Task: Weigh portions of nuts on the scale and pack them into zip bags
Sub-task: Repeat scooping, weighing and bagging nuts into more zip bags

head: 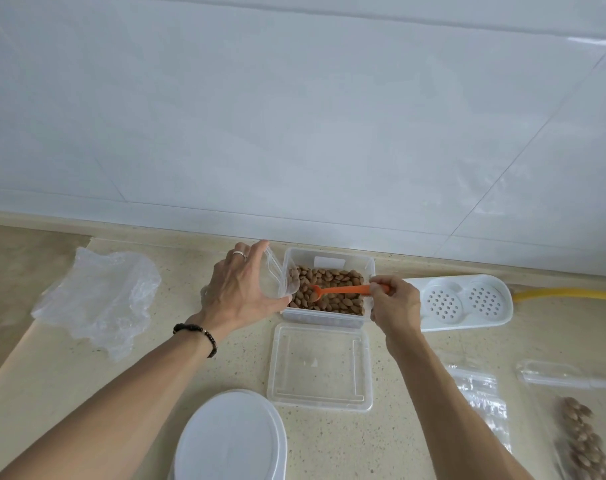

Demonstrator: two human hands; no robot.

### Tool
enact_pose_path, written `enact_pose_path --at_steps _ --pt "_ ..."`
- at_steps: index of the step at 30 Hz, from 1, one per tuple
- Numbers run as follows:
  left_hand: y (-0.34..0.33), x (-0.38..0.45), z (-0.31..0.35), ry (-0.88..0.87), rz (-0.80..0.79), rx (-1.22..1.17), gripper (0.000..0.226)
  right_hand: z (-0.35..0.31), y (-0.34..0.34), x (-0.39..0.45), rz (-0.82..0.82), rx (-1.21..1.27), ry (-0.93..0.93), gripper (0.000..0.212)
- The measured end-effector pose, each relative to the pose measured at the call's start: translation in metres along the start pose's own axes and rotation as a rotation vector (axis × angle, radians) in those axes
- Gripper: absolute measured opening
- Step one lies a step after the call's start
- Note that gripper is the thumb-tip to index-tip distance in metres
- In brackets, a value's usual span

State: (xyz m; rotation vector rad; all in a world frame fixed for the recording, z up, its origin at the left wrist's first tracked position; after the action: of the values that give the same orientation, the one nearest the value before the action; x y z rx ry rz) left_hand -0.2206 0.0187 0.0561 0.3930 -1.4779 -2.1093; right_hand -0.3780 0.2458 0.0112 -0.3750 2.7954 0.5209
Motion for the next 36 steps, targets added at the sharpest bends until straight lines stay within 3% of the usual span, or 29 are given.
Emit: enact_pose_path --at_steps 8,16,24,29,36 --pt "-0.005 0.004 0.014 -0.021 -0.013 0.023 0.098 0.004 0.032 0.000 0.069 0.248 -0.119 0.012" --pt "-0.011 0.018 0.038 -0.035 -0.056 0.020 0.090 -0.048 0.064 -0.001 0.050 0.347 0.001 0.011" --pt "-0.014 0.023 0.053 -0.080 -0.115 -0.024 0.095 -0.092 0.045 -0.019 -0.051 0.074 0.298 0.014" --pt "-0.017 0.018 0.051 -0.062 -0.152 -0.093 0.094 -0.109 0.009 -0.041 -0.248 -0.139 0.525 0.019" --pt "-0.018 0.019 0.039 0.020 -0.176 -0.155 0.106 -0.121 0.013 -0.043 -0.255 -0.176 0.600 0.031"
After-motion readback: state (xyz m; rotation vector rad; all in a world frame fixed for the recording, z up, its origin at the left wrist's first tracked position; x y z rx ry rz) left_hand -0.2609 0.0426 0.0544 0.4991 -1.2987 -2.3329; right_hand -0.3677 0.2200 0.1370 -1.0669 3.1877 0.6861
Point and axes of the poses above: each hand's wrist, its own x-axis towards the middle knuckle, its own y-axis out of the back of the hand, z = x × y, the point moved 9 cm from there along x, towards the middle knuckle, and after that the axes turned 1 degree about x, right-handed, at the moved point
